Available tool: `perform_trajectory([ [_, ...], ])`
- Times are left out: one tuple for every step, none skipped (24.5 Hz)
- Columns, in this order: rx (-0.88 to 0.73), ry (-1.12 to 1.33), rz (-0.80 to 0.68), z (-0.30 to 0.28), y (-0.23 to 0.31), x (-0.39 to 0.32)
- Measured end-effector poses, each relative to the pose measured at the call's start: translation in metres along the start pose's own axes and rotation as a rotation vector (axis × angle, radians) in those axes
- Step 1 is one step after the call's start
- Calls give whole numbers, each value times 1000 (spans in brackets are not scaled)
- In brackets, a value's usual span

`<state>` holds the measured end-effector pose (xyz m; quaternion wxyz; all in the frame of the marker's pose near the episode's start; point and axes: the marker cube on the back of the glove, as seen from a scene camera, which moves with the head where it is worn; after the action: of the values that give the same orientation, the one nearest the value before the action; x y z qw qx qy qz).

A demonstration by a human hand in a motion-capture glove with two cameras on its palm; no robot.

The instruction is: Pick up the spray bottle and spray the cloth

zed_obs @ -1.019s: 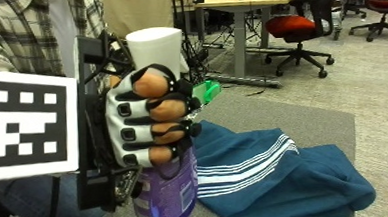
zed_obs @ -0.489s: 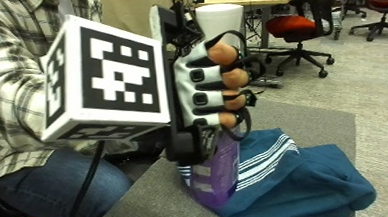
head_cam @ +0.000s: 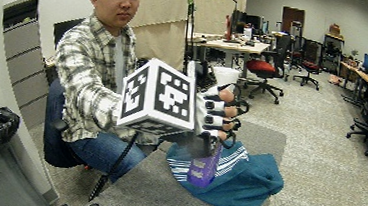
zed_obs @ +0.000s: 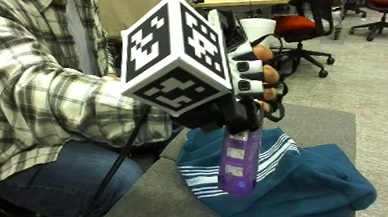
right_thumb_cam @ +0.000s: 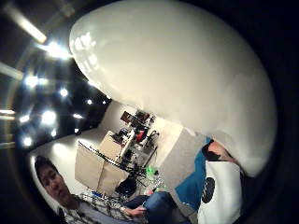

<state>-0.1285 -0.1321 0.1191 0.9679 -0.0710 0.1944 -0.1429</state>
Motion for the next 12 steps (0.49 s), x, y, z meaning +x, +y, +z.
perform_trajectory([
  [-22,31,-15,4,-1,-1],
  [-45,63,-30,7,-1,-2],
  [-69,95,-46,11,-2,-3],
  [-92,128,-61,14,-2,-4],
  [-116,159,-75,18,-2,-4],
  [-140,190,-88,21,-3,-4],
  [-164,221,-99,25,-3,-4],
  [-188,250,-110,28,-3,-4],
  [-213,279,-120,32,-3,-3],
  [-237,306,-129,35,-3,-3],
  [-261,333,-137,38,-4,-2],
  [-284,360,-145,41,-4,-2],
])
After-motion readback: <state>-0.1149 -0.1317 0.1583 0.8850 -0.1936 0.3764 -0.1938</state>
